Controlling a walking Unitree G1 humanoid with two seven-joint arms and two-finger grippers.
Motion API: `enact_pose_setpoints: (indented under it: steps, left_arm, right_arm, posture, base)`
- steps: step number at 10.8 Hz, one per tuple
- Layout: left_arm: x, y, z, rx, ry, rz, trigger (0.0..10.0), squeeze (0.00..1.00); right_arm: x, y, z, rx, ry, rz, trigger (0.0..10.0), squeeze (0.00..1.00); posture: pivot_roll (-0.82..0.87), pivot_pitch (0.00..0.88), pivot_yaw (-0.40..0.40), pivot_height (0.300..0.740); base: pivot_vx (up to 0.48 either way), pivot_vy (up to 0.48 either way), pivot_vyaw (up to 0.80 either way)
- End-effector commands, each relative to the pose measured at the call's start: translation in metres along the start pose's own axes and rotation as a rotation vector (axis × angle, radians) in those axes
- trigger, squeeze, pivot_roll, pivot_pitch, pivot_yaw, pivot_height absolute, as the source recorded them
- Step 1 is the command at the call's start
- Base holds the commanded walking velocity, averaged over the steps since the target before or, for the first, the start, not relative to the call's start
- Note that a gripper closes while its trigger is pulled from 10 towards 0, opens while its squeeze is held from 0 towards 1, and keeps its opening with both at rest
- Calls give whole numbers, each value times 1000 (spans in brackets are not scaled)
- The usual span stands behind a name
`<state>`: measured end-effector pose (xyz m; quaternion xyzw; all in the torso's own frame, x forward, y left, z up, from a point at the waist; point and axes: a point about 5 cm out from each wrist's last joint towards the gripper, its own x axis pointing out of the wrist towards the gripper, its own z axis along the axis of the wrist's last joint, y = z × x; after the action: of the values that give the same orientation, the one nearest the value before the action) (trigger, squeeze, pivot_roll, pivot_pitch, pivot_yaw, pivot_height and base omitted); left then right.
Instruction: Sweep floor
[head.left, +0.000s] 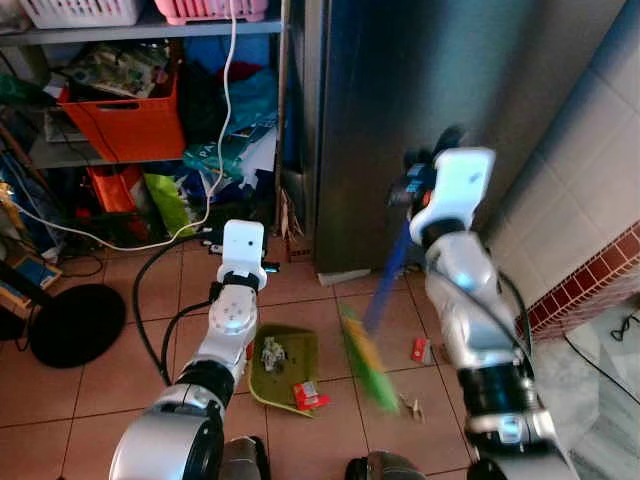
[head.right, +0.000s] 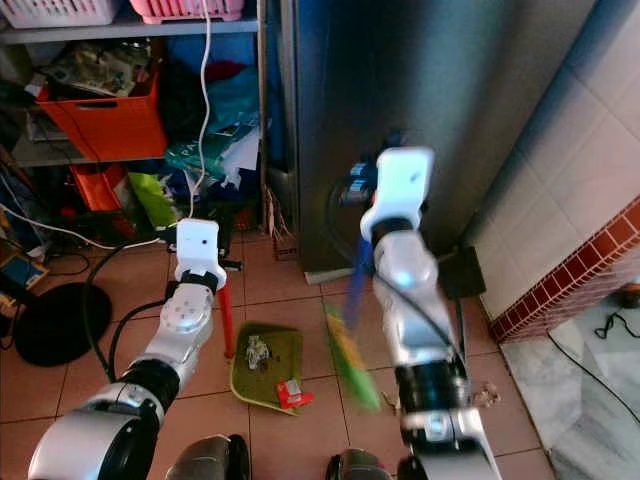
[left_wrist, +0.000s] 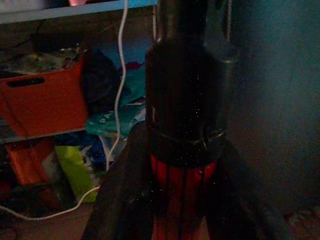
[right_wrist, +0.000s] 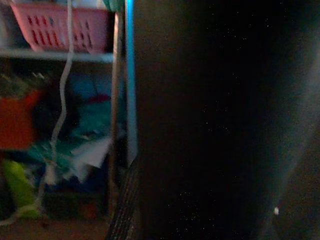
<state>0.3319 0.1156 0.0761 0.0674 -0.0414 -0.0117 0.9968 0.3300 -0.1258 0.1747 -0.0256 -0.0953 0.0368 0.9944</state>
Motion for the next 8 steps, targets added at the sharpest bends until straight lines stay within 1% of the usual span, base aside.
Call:
enact_pose_setpoints:
  steps: [1, 2, 3, 4, 5, 6, 7, 8]
  left_arm:
    - [0, 5, 3, 23, -28, 20, 10000, 0]
    - [0, 9, 5, 33, -44, 51, 10000, 0]
    - [0, 11, 5, 46, -51, 71, 10000, 0]
    - [1, 20, 7, 78, -66, 132, 10000, 0]
    - [0, 21, 8, 84, -73, 147, 10000, 0]
    - [-1, 23, 8, 95, -79, 167, 10000, 0]
    - [-1, 23, 7, 96, -75, 173, 10000, 0]
    - [-2, 20, 7, 97, -72, 174, 10000, 0]
  right_arm:
    - [-1, 0, 2, -13, 0, -6, 10000, 0]
    - [-3, 5, -9, -9, 51, 6, 10000, 0]
    - [-2, 8, -14, -18, 82, 19, 10000, 0]
    - [-2, 12, -16, -39, 103, 27, 10000, 0]
    - [-2, 14, -18, -38, 118, 35, 10000, 0]
    - [-4, 15, -21, -57, 144, 36, 10000, 0]
    - [-5, 14, -25, -54, 182, 28, 10000, 0]
    - [-6, 16, -30, 30, 247, 11, 10000, 0]
  posture:
    - [-119, 48, 6, 740]
    - [-120, 52, 11, 740]
    - [-119, 52, 12, 740]
    - [-118, 52, 12, 740]
    - [-120, 52, 11, 740]
    - [-119, 55, 4, 740]
    - [-119, 55, 2, 740]
    - [-128, 56, 2, 740]
  base:
    - [0, 0, 0]
    - [0, 0, 0]
    - [0, 0, 0]
    - [0, 0, 0]
    - [0, 0, 0]
    - [0, 0, 0]
    - [0, 0, 0]
    - [0, 0, 0]
